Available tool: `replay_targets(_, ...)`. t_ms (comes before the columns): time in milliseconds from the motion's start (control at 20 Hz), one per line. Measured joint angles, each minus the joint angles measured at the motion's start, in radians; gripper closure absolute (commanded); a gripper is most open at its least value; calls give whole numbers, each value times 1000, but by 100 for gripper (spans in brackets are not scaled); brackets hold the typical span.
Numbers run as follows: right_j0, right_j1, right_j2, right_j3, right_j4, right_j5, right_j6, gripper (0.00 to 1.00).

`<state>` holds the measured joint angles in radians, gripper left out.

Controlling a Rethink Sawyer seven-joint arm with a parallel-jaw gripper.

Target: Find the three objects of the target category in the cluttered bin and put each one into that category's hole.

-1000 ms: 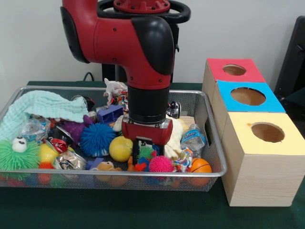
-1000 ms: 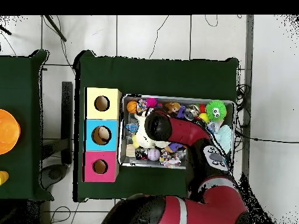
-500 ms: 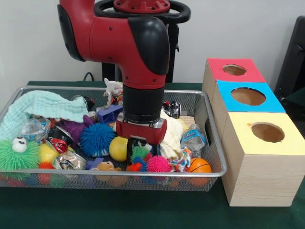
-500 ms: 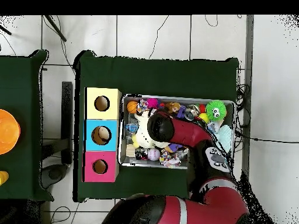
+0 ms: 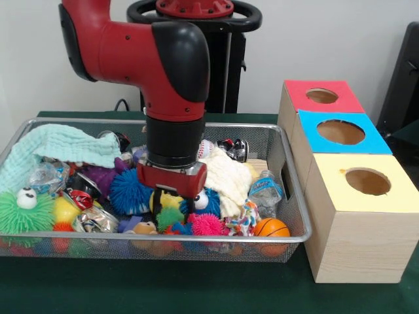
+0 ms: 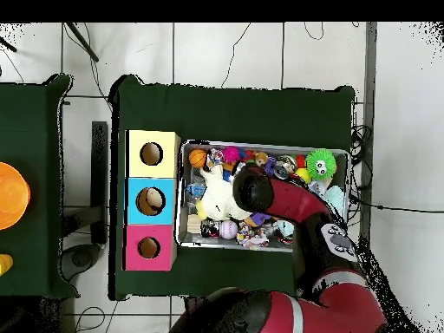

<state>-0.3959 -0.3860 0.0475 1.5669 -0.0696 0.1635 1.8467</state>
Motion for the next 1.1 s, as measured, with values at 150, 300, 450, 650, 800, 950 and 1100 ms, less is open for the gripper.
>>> replay_targets(150, -14, 0, 0, 0, 0, 0, 0, 0)
replay_targets(300, -23, 0, 0, 1, 0, 0, 0, 0)
replay_targets(450, -25, 0, 0, 2, -1, 0, 0, 0)
replay_targets(650, -25, 0, 0, 4, -14, 0, 0, 0)
replay_targets(800, -26, 0, 0, 6, -28, 0, 0, 0)
replay_targets(950, -27, 0, 0, 7, -34, 0, 0, 0)
replay_targets(1100, -29, 0, 0, 7, -46, 0, 0, 0)
